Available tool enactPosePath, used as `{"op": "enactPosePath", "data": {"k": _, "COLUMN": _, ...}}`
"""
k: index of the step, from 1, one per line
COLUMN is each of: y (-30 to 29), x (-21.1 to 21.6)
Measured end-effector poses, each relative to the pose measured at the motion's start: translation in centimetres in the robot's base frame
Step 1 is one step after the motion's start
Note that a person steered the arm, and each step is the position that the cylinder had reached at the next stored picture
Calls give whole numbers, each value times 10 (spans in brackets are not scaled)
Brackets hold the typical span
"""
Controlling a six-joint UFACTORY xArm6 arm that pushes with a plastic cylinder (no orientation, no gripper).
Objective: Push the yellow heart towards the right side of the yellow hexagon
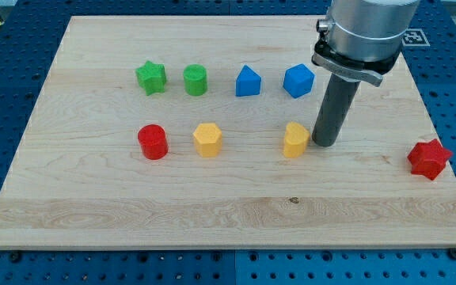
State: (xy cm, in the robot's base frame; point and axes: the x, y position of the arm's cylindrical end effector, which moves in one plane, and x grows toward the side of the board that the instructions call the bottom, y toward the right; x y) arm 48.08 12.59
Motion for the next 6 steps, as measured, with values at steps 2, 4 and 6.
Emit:
{"op": "enactPosePath", "data": {"k": 2, "y": -38, "x": 1}}
{"op": "enactPosePath", "data": {"k": 4, "y": -38, "x": 0}}
{"op": "enactPosePath", "data": {"k": 6, "y": -38, "x": -1}}
